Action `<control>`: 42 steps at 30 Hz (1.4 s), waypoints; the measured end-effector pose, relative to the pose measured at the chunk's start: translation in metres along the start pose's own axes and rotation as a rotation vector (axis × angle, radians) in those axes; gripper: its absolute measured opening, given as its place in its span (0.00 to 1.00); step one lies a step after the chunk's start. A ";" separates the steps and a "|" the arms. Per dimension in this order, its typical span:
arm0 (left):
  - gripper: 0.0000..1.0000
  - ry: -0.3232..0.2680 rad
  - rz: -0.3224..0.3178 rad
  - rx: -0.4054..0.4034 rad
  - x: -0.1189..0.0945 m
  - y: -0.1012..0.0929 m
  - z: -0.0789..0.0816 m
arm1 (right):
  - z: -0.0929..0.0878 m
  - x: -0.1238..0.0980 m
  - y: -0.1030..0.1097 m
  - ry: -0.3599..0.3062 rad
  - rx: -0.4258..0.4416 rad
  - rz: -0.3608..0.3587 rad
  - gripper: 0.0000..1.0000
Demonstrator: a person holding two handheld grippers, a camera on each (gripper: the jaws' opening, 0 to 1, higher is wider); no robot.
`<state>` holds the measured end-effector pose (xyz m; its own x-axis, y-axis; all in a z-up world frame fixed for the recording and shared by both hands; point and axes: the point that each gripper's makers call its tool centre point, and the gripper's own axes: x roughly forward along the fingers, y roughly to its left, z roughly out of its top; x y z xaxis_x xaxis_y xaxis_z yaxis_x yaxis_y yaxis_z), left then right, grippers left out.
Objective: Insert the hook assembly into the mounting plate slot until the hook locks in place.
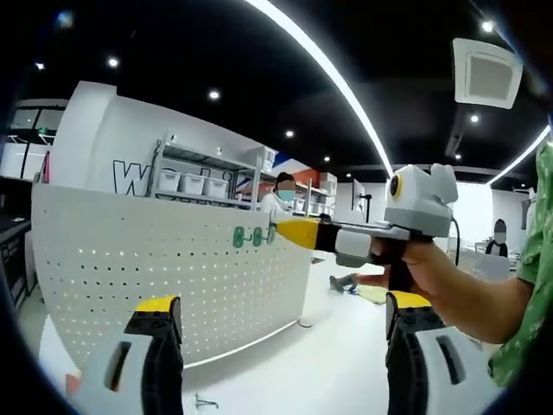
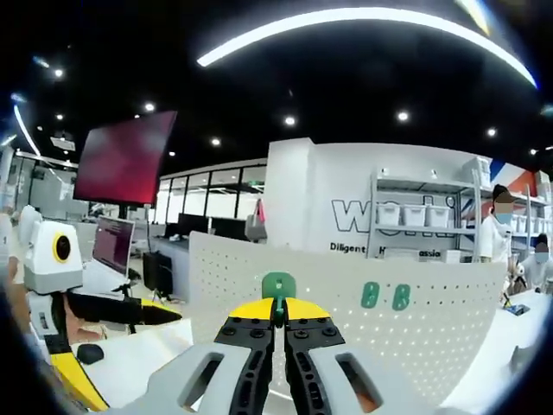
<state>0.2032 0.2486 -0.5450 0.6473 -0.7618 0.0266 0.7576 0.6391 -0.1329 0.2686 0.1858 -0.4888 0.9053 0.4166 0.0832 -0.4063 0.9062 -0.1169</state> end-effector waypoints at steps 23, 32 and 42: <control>1.00 0.048 0.003 -0.024 -0.009 0.020 -0.020 | 0.007 0.060 -0.050 -0.007 -0.086 -0.158 0.01; 0.99 0.065 0.003 -0.039 -0.010 0.027 -0.029 | -0.002 0.081 -0.067 0.010 -0.038 -0.202 0.01; 0.99 0.078 0.013 -0.055 -0.008 0.035 -0.037 | -0.014 0.094 -0.083 0.006 0.009 -0.244 0.01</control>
<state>0.2210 0.2733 -0.5869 0.6473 -0.7604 -0.0523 0.7417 0.6442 -0.1866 0.3890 0.1491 -0.4850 0.9776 0.1846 0.1015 -0.1764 0.9806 -0.0850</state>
